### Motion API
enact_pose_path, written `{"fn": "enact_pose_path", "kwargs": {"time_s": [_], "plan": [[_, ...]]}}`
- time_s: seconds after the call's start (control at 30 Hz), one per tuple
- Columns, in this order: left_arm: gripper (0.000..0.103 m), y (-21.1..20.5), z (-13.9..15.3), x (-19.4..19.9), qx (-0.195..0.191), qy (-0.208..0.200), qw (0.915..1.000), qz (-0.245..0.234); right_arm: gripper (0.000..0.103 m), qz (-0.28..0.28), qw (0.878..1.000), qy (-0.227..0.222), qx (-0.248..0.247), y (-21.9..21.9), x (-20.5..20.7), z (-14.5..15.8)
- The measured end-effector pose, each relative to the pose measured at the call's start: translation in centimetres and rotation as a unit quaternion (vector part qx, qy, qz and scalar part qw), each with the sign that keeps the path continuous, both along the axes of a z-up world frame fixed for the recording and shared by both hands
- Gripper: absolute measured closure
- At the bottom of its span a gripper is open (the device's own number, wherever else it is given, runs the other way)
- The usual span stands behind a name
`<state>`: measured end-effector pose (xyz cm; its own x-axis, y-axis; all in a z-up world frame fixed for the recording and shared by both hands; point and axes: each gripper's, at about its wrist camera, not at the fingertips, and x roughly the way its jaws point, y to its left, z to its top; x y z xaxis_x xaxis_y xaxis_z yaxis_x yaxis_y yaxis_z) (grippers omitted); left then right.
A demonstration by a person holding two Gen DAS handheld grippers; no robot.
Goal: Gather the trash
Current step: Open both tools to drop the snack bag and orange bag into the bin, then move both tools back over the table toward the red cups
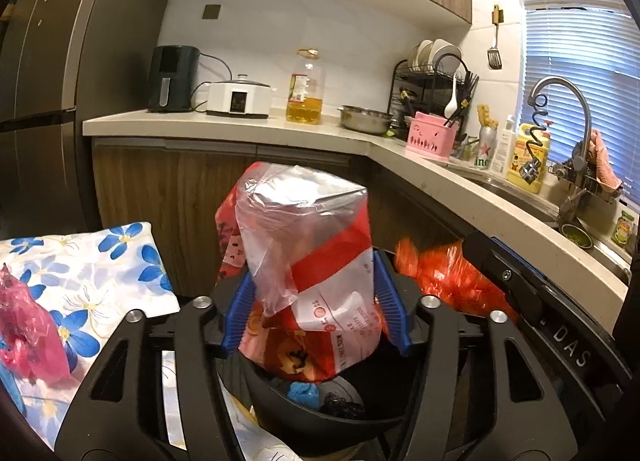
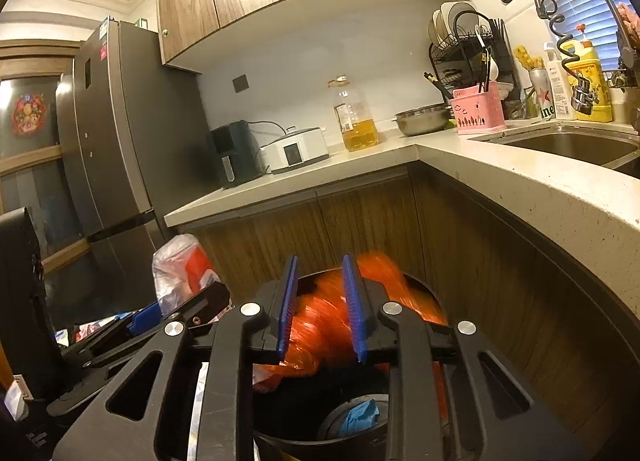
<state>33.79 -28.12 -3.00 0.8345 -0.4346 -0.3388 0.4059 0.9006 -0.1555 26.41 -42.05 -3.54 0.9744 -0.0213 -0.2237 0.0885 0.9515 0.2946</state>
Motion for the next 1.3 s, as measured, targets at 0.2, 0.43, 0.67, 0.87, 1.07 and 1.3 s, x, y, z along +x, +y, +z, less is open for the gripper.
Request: {"fn": "enact_pose_path", "kwargs": {"time_s": [0.2,0.43,0.67,0.87,1.07,1.3], "plan": [[0.039,0.9,-0.2,0.1,-0.014,0.007,0.9999,0.000,0.071,-0.008,1.000,-0.001,0.007,-0.5,-0.3,0.0],[0.031,1.7,-0.3,-0.4,-0.024,0.012,0.9996,0.004,0.062,-0.015,1.000,-0.002,0.010,-0.6,-0.9,0.2],[0.022,3.3,-0.2,-2.2,-0.008,0.009,0.9992,0.039,0.051,-0.013,1.000,-0.003,0.004,0.2,-1.9,0.5],[0.015,5.6,0.6,-4.8,-0.001,-0.004,0.9968,0.080,0.041,-0.005,1.000,-0.004,-0.008,1.7,-3.3,0.7],[0.014,8.4,1.1,-8.0,0.002,-0.018,0.9933,0.114,0.036,-0.002,1.000,-0.008,-0.020,3.6,-5.6,1.0],[0.014,11.4,1.1,-11.4,0.009,-0.021,0.9894,0.143,0.036,-0.005,0.999,-0.016,-0.047,6.8,-8.7,1.4]]}}
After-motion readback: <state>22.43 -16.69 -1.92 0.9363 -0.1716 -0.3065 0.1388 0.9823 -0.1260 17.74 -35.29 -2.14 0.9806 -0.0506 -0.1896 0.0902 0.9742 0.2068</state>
